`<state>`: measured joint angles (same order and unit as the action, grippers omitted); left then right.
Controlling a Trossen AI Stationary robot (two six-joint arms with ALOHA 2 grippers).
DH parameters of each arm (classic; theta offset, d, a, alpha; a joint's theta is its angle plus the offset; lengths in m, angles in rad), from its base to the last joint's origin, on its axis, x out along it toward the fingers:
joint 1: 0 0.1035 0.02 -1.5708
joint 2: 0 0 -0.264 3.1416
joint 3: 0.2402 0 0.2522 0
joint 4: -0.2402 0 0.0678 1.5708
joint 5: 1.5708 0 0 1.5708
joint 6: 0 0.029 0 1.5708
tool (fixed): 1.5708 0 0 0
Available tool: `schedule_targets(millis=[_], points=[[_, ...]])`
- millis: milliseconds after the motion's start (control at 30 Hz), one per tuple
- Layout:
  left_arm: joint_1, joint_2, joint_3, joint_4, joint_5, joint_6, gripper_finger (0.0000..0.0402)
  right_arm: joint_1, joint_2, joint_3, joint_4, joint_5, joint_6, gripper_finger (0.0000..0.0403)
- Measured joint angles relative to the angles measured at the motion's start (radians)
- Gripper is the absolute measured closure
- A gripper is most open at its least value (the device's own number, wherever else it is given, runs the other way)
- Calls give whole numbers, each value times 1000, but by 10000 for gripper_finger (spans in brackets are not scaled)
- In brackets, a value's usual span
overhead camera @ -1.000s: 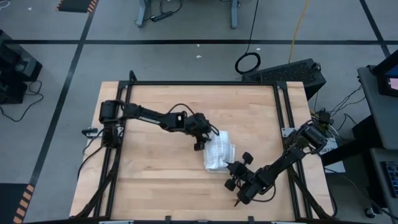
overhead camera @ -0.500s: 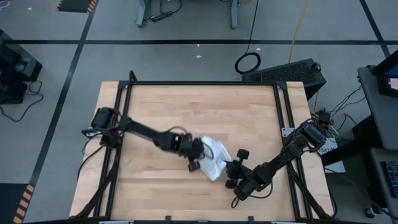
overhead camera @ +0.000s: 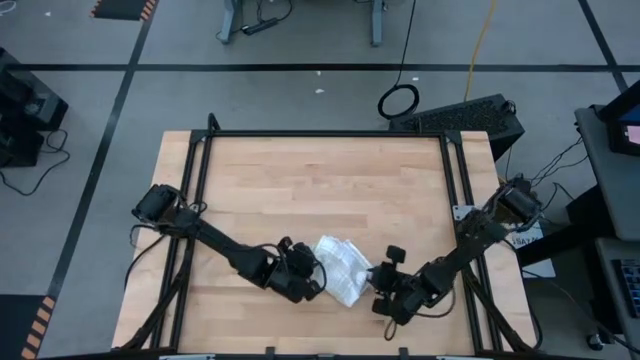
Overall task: Roll towel
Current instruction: Roll the white kitchen towel
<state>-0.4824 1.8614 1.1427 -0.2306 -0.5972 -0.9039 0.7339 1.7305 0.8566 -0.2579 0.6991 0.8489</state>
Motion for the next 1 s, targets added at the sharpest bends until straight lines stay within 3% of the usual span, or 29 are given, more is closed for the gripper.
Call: schedule_targets(millis=[267,400,567,700,867,1000], points=[[-58,-30,0,-4,-40,248,379,141,-77,0,-27,-12,154,229],[-92,-72,-1,-32,-47,430,362,228,15,1,225,142,51,225],[-125,-103,2,-76,9,491,282,249,184,8,527,242,-246,210],[-150,-90,0,-93,103,444,194,214,294,75,598,255,-415,165],[-216,-81,0,-170,-10,440,103,201,382,189,572,373,-599,98],[-289,-110,1,-343,-115,388,81,220,401,261,495,427,-649,74]])
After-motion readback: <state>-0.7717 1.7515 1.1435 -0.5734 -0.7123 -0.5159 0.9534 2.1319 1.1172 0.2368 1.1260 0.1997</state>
